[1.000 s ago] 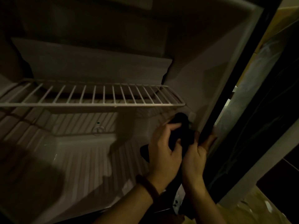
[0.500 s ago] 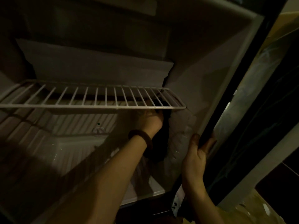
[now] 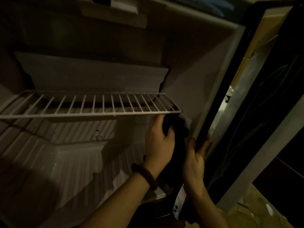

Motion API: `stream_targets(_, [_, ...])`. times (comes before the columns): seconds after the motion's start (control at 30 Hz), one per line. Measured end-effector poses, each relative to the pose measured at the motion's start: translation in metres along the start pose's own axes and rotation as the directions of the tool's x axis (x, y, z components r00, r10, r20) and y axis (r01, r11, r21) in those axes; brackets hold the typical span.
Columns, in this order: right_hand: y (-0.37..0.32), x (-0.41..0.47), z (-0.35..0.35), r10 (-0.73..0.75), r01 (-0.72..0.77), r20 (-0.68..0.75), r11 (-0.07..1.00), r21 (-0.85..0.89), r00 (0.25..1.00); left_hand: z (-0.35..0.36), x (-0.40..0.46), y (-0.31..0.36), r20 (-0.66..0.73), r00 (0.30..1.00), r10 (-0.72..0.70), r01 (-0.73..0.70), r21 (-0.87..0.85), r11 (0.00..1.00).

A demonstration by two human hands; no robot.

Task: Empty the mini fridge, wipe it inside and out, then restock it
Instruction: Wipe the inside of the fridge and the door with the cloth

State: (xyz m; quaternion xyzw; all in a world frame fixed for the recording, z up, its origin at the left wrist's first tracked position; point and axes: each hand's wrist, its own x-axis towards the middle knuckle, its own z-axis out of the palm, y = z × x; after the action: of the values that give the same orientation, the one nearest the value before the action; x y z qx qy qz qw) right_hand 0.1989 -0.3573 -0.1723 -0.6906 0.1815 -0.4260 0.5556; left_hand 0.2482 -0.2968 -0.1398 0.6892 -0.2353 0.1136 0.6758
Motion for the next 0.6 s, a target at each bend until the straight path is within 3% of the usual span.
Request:
stream_targets(0.13, [0.002, 0.0, -0.002, -0.024, 0.022, -0.029, 0.998, -0.053, 0.999, 0.007, 0.014, 0.009, -0.099, 0.989, -0.114, 0.114, -0.001, 0.993])
stream_targets(0.27, [0.006, 0.001, -0.001, -0.035, 0.033, -0.02, 0.997, -0.064, 0.999, 0.009, 0.019, 0.011, -0.137, 0.985, -0.101, 0.107, 0.036, 0.994])
stream_targets(0.4, [0.013, 0.003, 0.001, -0.014, 0.011, -0.037, 0.997, -0.078, 0.999, 0.008, 0.027, 0.017, -0.146, 0.98, -0.133, 0.137, 0.023, 0.99])
stream_targets(0.6, [0.016, 0.004, 0.005, -0.005, -0.003, -0.068, 0.992, -0.122, 0.998, 0.003, 0.053, 0.01, -0.113, 0.943, -0.314, 0.307, -0.079, 0.949])
